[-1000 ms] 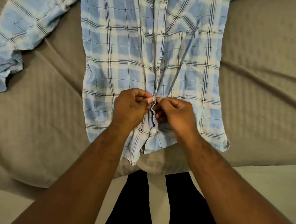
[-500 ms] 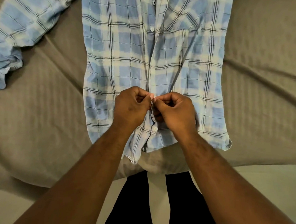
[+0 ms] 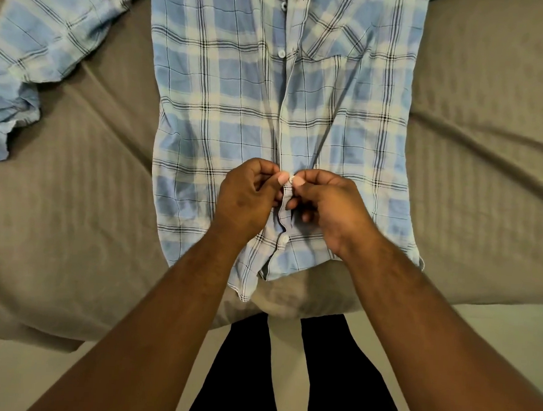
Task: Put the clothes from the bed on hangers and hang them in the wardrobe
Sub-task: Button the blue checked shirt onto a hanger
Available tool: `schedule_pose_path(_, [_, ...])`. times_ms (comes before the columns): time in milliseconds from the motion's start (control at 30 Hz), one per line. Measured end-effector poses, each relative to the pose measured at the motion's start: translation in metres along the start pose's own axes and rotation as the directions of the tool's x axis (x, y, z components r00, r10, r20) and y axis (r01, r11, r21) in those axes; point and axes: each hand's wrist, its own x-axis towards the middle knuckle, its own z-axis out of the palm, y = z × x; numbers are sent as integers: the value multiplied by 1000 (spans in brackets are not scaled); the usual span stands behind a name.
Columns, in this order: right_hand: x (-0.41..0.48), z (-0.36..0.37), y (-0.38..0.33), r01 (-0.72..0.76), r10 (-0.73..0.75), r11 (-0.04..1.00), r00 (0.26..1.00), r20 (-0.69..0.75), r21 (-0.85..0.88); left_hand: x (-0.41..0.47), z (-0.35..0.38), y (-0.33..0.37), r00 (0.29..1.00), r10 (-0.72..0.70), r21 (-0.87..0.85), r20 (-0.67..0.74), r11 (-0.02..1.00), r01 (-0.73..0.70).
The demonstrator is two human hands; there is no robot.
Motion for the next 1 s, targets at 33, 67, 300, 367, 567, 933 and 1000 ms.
schedule_pose_path(33, [0, -1, 0, 3, -3, 1000, 1000, 6, -19, 0, 0, 0, 1000, 5, -7, 15, 1000, -5])
schedule_pose_path(67, [-1, -1, 1, 11, -11, 999, 1000, 4, -46, -2, 0, -1, 999, 19, -5, 27, 1000, -19])
schedule_pose_path(300, [4, 2, -8, 188, -250, 933, 952, -178, -306, -9, 2, -5, 986, 164, 207, 41, 964, -169])
schedule_pose_path(367, [12, 8, -16, 265, -359, 888, 910, -206, -375, -9, 5, -6, 984, 174, 248, 43, 952, -179])
schedule_pose_path(567, [47, 25, -37, 272, -426, 812, 880, -207, -516, -6, 5, 1, 982, 184, 267, 40, 945, -188])
schedule_pose_path(933, [59, 3, -29, 231, -221, 969, 969, -107, 87, 50, 13, 30, 922, 302, 400, -242, 897, -189])
schedule_pose_path(1000, [61, 3, -30, 232, -218, 966, 968, -121, 116, 56, 16, 35, 926, 310, 464, -217, 867, -181])
